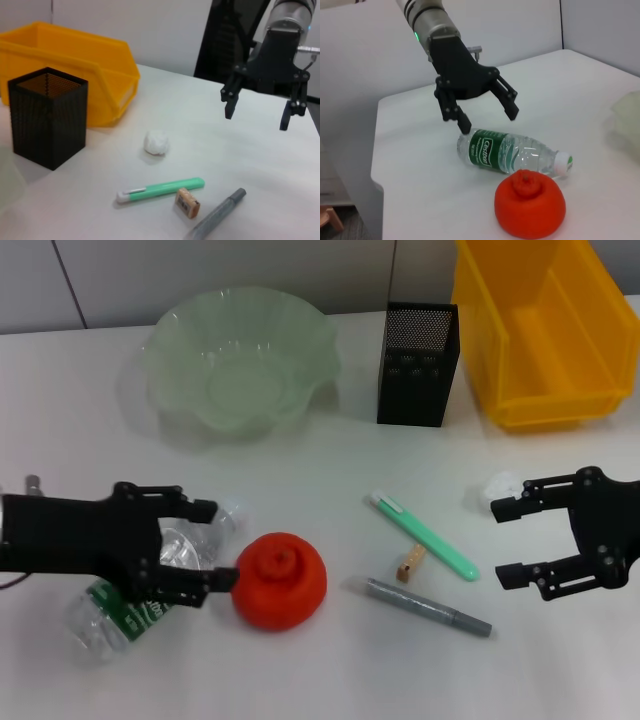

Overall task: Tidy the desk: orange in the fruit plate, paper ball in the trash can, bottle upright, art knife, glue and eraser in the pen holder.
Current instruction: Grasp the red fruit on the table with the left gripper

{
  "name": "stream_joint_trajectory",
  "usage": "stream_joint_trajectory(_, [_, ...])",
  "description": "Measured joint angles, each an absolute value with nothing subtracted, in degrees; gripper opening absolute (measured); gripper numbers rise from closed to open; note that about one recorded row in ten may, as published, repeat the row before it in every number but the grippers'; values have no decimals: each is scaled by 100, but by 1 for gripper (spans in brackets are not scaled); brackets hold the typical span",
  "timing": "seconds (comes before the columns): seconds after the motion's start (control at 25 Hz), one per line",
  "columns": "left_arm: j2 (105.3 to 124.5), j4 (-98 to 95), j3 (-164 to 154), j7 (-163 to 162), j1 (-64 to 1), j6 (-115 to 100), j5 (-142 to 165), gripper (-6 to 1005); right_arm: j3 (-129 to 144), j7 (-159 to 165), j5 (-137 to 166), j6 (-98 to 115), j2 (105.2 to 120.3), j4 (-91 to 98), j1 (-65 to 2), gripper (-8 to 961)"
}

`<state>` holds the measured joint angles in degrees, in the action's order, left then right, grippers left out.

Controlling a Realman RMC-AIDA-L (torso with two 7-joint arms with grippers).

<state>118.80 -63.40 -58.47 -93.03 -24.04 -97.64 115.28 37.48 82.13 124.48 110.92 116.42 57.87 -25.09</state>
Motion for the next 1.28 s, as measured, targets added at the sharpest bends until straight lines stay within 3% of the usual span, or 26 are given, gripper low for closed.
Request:
stream_joint_trajectory(0.52, [11874, -6353, -8198, -9590, -2355, -7760, 11006, 771, 3806, 8174, 12511, 11011, 11661, 5677, -2531, 759])
stream_joint_trajectory(0.84, [11853, -6112, -8255, -9957, -2700, -7611, 11383, 759, 3926, 8173, 12517, 11000, 11676, 5658, -2576, 758])
stream_joint_trajectory(1.28, [11864, -6181, -8362, -9894, -2646, -7460, 11689, 743, 3947, 8175, 12517, 11008, 11728, 5690, -2584, 758])
